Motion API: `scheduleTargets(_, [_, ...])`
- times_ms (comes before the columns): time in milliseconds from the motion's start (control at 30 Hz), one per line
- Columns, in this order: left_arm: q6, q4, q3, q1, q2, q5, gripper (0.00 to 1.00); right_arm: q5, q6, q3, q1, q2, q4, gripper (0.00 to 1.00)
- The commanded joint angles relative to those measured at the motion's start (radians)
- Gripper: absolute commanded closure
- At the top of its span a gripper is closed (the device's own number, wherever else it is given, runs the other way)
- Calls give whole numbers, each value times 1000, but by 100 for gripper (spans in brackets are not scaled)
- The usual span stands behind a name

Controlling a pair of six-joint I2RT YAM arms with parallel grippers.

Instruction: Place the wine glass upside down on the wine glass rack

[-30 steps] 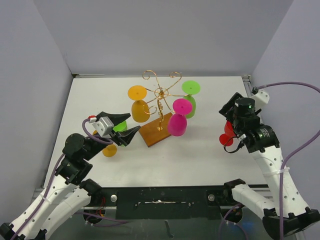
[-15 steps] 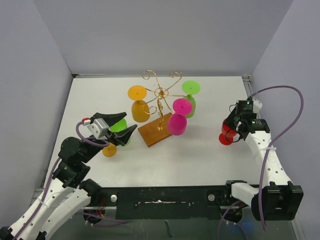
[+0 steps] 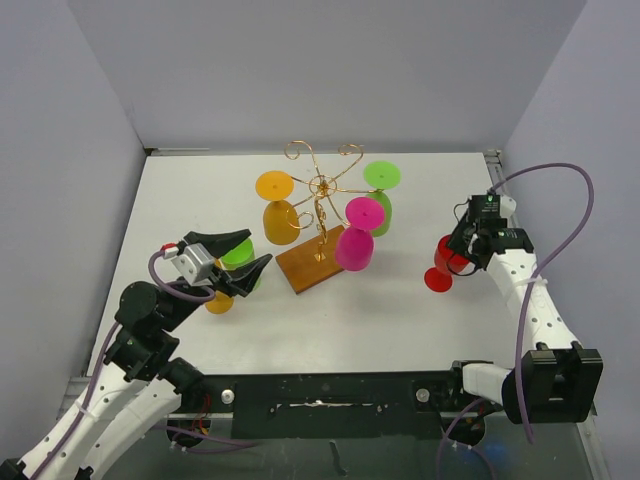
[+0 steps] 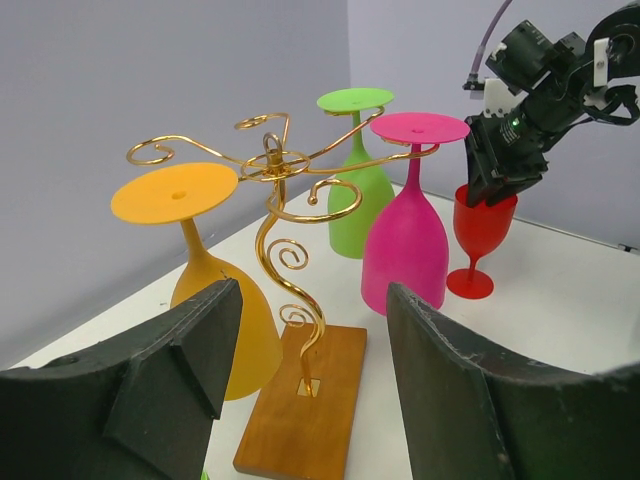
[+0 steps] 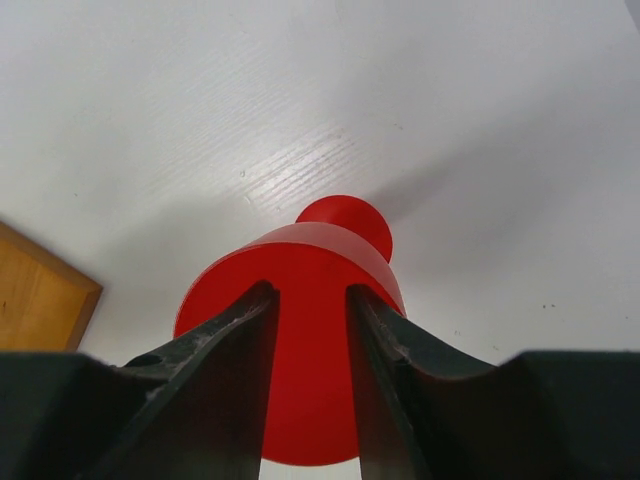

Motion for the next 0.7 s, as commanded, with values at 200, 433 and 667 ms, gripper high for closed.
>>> scheduleTargets(200, [13, 36, 1, 3, -27, -10, 42, -45, -10, 135, -1, -45, -48, 59])
scheduleTargets(433, [13, 40, 1, 3, -28, -14, 42, -87, -20, 144, 24, -17, -32, 55])
scheduleTargets(667, [10, 45, 1, 3, -25, -22, 42, -80, -27, 137, 71, 34, -19, 55])
